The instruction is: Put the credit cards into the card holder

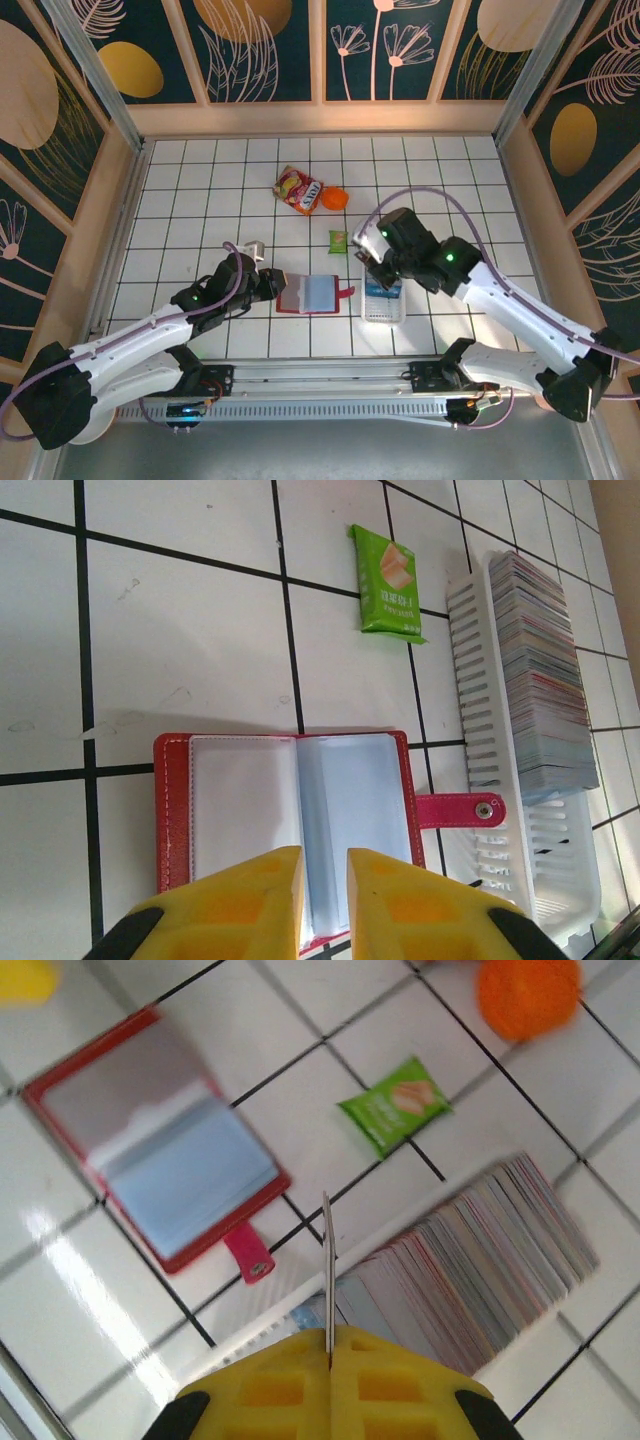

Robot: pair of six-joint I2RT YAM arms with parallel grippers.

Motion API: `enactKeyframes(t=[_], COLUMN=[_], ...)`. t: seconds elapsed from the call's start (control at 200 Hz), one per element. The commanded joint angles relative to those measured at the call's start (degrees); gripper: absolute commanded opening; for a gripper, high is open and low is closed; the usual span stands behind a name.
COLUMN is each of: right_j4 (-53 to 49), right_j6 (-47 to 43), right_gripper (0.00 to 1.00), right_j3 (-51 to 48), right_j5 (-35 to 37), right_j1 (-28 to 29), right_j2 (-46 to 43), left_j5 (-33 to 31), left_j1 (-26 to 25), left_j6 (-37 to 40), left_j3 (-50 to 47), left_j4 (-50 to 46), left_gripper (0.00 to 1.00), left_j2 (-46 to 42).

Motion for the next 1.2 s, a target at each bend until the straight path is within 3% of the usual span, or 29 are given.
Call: enactKeyframes(t=[0.0, 0.115, 0.235, 0.33, 0.485, 0.616, 0.661, 0.921, 1.191], right_j4=[-4.0, -4.2, -5.9, -3.8, 2.1, -7.4, -9.3, -7.1, -4.1], right_j6=[27.4, 37.8, 30.0, 14.8, -15.1, -44.5, -49.0, -49.5, -50.4], right_gripper=[0.0, 0.0, 0.0, 0.0, 0.0, 0.0, 0.0, 0.0, 0.0], right_j3=[5.0, 4.4, 3.2, 3.2, 0.4, -2.9, -4.8, -9.5, -11.9], right_j5=[5.6, 4.1, 7.2, 9.8, 0.8, -6.7, -7.1, -15.2, -9.5], right_j1=[-1.2, -1.7, -1.5, -1.3, -1.0, -1.0, -1.4, -3.4, -3.5], right_j2=[2.0, 0.6, -0.3, -1.1, -5.1, -7.1, -7.2, 0.9, 6.7], left_j5=[1.6, 1.7, 2.2, 1.7, 1.4, 0.2, 0.0, -0.5, -0.2], left_j1=[-0.1, -0.1, -0.1, -0.1, -0.1, -0.1, -0.1, -0.1, -0.1], left_j6=[0.1, 0.1, 0.7, 1.0, 1.1, 1.5, 1.6, 2.2, 2.0], left_j3=[1.0, 0.8, 0.9, 0.9, 1.2, 1.2, 1.2, 1.1, 0.5], left_j4=[-0.3, -0.4, -0.6, -0.6, -0.5, -1.0, -1.1, -1.0, 0.0], left_gripper=[0.17, 0.15, 0.12, 0.12, 0.12, 0.12, 0.12, 0.13, 0.13], left_j2=[0.2, 0.3, 0.9, 1.5, 2.2, 1.9, 1.8, 2.7, 3.7])
